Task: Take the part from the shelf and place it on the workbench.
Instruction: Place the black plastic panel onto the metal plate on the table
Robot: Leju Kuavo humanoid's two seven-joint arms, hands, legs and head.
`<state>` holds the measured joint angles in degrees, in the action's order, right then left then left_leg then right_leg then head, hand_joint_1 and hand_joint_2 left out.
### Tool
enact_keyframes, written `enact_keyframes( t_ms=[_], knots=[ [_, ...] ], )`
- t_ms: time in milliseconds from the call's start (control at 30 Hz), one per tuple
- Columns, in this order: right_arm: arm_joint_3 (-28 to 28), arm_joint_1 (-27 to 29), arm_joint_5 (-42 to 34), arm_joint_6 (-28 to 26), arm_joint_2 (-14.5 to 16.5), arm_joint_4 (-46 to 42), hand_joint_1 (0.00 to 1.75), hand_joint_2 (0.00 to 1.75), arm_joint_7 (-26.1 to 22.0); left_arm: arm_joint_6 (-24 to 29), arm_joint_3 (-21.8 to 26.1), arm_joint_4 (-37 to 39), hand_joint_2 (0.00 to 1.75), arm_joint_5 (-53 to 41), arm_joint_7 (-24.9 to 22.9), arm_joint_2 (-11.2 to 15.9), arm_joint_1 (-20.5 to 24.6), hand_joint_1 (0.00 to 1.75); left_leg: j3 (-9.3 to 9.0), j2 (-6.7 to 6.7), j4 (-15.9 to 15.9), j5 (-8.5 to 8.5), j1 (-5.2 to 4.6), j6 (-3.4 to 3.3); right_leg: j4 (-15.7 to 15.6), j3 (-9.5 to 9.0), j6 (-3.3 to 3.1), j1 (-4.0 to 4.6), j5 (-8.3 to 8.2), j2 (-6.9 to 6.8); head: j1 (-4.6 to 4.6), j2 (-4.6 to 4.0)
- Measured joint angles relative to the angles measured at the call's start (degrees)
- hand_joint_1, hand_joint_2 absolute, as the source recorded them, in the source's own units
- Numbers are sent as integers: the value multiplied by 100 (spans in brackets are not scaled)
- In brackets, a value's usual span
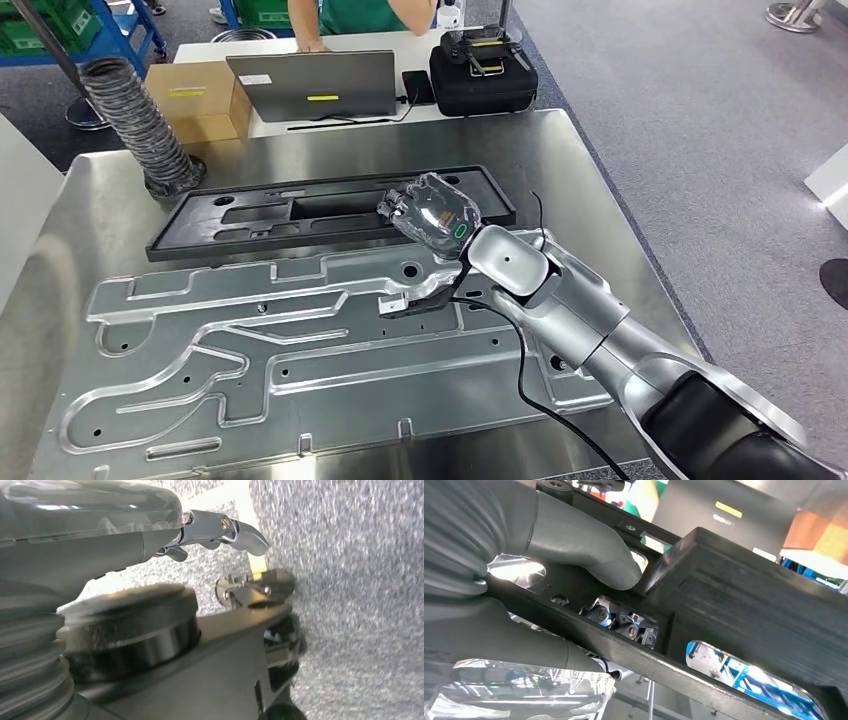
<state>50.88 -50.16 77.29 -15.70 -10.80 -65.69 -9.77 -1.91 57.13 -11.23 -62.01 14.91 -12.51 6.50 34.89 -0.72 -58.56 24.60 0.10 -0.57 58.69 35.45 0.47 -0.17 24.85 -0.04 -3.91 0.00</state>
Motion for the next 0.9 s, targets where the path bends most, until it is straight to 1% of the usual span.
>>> enact_keyframes(
  t_ms=[33, 67, 100, 133, 200, 233, 267, 300, 333, 367, 400, 433, 467, 500, 567, 600, 633, 700, 733, 767, 800, 833, 867, 900],
  knots=[
    [19, -3, -12, 16, 10, -5, 175, 175, -5, -2, 0, -1, 175, -1, 5, 0, -1, 0, -8, 6, 9, 2, 2, 32, -16, -7, -20, -6, -8, 5, 0, 0],
    [38, -6, -11, 38, 27, -11, 175, 175, -13, 3, 0, -1, 175, 1, 17, 0, -2, 0, 0, 15, -27, 40, 5, 65, -47, -24, -48, -22, -22, 5, 0, 0],
    [59, -14, -3, 66, 58, -17, 175, 175, -20, 8, 0, -1, 175, 4, 33, 1, -4, 0, 43, 22, -141, 126, 7, 95, -78, -40, -77, -40, -39, 3, 0, 0],
    [83, -23, 10, 101, 102, -23, 131, 131, -24, 12, 0, -2, 175, 8, 49, 2, -6, 0, 142, 28, -373, 271, 14, 126, -105, -55, -102, -59, -52, 0, 0, 0],
    [132, -39, 38, 199, 199, -30, 44, 44, -14, 2, 0, -2, 175, 9, 68, 5, -14, 0, 466, 34, -1079, 630, 44, 176, -116, -63, -126, -62, -57, -1, 0, 0],
    [159, -39, 47, 257, 245, -40, 0, 0, -3, -14, 0, -2, 175, -1, 69, 7, -17, 0, 621, 34, -1397, 737, 55, 197, -114, -63, -128, -61, -55, -1, 0, 0],
    [183, -39, 50, 307, 281, -52, 0, 0, 7, -31, 0, -2, 175, -15, 69, 9, -20, 0, 700, 36, -1542, 742, 64, 215, -110, -64, -125, -62, -51, 0, 0, 0],
    [203, -40, 51, 352, 321, -72, 0, 0, 14, -51, 0, -2, 175, -31, 69, 10, -21, 0, 670, 37, -1465, 634, 75, 229, -102, -67, -116, -65, -45, 0, 0, 0],
    [219, -43, 49, 389, 356, -90, 0, 0, 17, -66, 0, -2, 175, -44, 69, 12, -19, 0, 544, 40, -1193, 448, 88, 238, -90, -71, -102, -70, -35, 1, 0, 0],
    [228, -48, 46, 410, 384, -104, 0, 0, 20, -74, 0, -2, 175, -48, 72, 13, -16, 0, 349, 42, -782, 253, 102, 241, -70, -74, -80, -74, -20, 1, 0, 0],
    [233, -60, 41, 428, 412, -118, 0, 0, 22, -78, 0, -2, 131, -44, 77, 11, -12, 0, 166, 40, -415, 115, 101, 227, -42, -68, -51, -68, -2, 4, 0, 0],
    [236, -71, 34, 441, 434, -126, 0, 0, 21, -78, 0, -1, 87, -33, 83, 10, -9, 0, 47, 35, -174, 45, 98, 202, -22, -60, -20, -61, 10, 7, 0, 0],
    [237, -80, 26, 446, 451, -134, 0, 0, 19, -80, 0, -1, 44, -20, 89, 8, -8, 0, -14, 29, -48, 31, 89, 169, -9, -53, 10, -53, 17, 10, 0, 0],
    [238, -88, 16, 450, 464, -139, 0, 0, 14, -85, 0, 0, 0, -11, 92, 5, -9, 0, -22, 22, -39, 41, 70, 126, -9, -49, 41, -49, 15, 12, 0, 0],
    [238, -92, -2, 454, 476, -146, 0, 0, 3, -97, 0, -1, 0, -8, 85, 5, -9, 0, -25, 20, -20, 20, 68, 47, 5, -48, 102, -64, 38, 11, 0, 0],
    [238, -96, -9, 453, 478, -148, 0, 0, -2, -101, 0, -1, 0, -10, 75, 6, -5, 0, -28, 23, -5, 7, 72, 9, 100, -8, 130, -74, 111, 9, 0, 0],
    [238, -98, -13, 451, 479, -150, 0, 0, -8, -102, 0, -1, 0, -12, 63, 6, -2, 0, -31, 27, 10, -6, 79, -23, 312, 88, 152, -78, 245, 8, 0, 0],
    [238, -89, -15, 445, 478, -141, 0, 0, -27, -98, 0, -1, 0, -8, 13, 7, 0, 0, -25, 35, 15, -12, 71, -63, 1039, 427, 176, -79, 605, 6, 0, 0],
    [238, -79, -15, 442, 478, -129, 0, 0, -38, -96, 1, 0, 0, -1, -16, 7, -3, 0, -22, 37, 14, -13, 60, -73, 1394, 598, 179, -78, 733, 6, 0, 0],
    [238, -72, -16, 439, 478, -112, 0, 0, -45, -93, 1, -1, 0, 8, -42, 7, -6, 0, -21, 36, 12, -13, 49, -77, 1585, 692, 172, -75, 759, 6, 0, 0],
    [238, -69, -21, 436, 478, -92, 0, 0, -51, -93, 2, -1, 0, 19, -58, 8, -7, 0, -22, 33, 11, -14, 39, -80, 1562, 683, 155, -70, 681, 6, 0, 0],
    [238, -74, -29, 432, 479, -74, 0, 0, -58, -96, 3, -1, 0, 33, -69, 8, -6, 0, -27, 29, 10, -14, 30, -80, 1314, 561, 126, -62, 515, 6, 0, 0],
    [238, -88, -40, 425, 481, -59, 0, 0, -70, -103, 4, -1, 0, 46, -78, 7, -5, 0, -34, 25, 9, -13, 21, -79, 922, 363, 87, -50, 312, 6, 0, 0],
    [238, -109, -53, 417, 486, -44, 0, 0, -84, -111, 7, 0, 0, 60, -89, 4, -3, 0, -34, 23, 6, -12, 6, -72, 531, 168, 42, -27, 170, 3, 0, 0]
  ],
)
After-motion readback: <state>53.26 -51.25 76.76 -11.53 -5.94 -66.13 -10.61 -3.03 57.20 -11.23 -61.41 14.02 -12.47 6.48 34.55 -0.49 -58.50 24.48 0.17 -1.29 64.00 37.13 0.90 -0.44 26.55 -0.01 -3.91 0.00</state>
